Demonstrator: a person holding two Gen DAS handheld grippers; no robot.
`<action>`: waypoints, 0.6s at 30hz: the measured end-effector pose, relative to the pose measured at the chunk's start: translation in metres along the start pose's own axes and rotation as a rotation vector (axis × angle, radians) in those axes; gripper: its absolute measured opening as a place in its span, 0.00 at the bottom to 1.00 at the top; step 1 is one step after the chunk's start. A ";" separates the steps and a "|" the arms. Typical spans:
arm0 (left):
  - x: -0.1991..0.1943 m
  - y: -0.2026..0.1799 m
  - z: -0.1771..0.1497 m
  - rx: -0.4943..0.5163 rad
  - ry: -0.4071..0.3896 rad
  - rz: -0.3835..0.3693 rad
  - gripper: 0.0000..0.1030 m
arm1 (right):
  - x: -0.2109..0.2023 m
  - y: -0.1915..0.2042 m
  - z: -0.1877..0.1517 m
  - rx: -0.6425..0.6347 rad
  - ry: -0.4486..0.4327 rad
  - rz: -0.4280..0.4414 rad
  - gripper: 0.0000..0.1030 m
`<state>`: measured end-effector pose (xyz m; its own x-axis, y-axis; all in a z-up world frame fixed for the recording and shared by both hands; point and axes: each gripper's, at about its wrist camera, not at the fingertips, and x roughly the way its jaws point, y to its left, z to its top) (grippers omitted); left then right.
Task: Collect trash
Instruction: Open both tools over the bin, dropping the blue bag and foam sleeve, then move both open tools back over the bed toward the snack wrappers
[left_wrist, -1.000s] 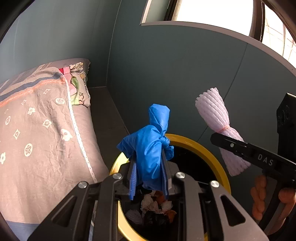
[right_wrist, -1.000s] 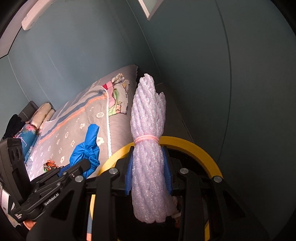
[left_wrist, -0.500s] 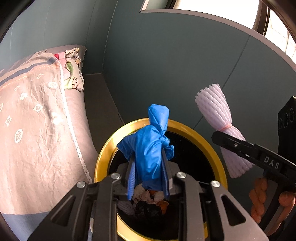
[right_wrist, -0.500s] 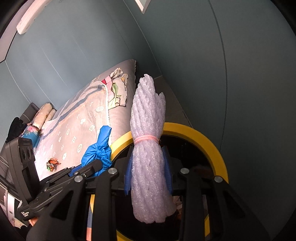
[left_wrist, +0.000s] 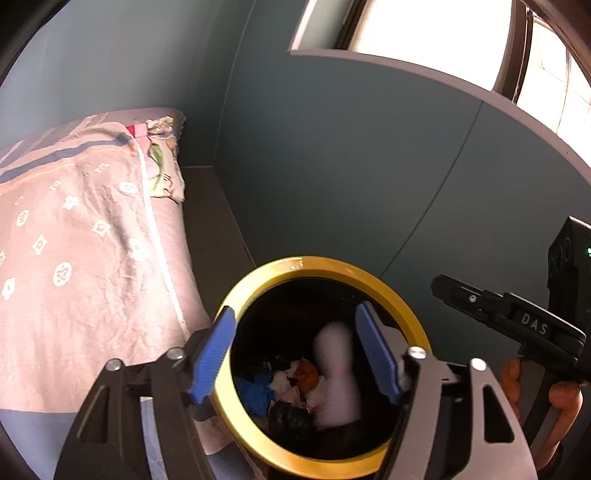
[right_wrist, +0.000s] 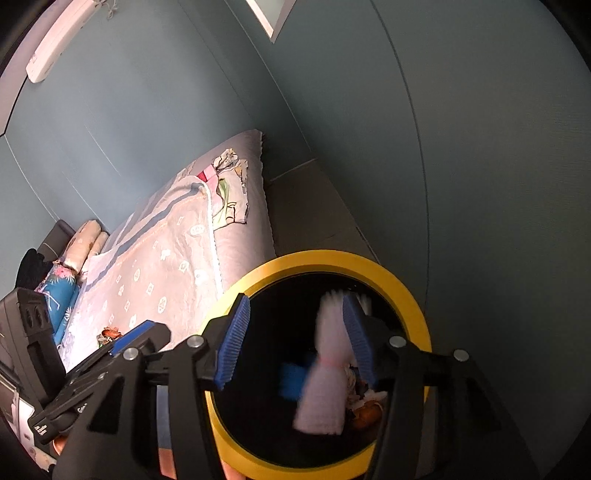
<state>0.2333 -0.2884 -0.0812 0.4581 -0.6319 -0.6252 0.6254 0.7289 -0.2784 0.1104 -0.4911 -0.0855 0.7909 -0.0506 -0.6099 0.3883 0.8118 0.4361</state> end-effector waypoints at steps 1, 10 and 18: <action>-0.004 0.001 0.000 -0.004 -0.007 0.004 0.65 | -0.005 0.001 0.000 -0.005 -0.010 0.000 0.51; -0.040 0.006 -0.002 -0.021 -0.061 0.022 0.72 | -0.034 0.017 -0.002 -0.029 -0.061 0.010 0.55; -0.070 0.015 -0.007 -0.043 -0.103 0.047 0.80 | -0.059 0.025 -0.006 -0.042 -0.091 0.024 0.59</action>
<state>0.2060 -0.2311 -0.0469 0.5503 -0.6188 -0.5606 0.5748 0.7677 -0.2832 0.0704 -0.4640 -0.0426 0.8399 -0.0818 -0.5365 0.3503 0.8368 0.4208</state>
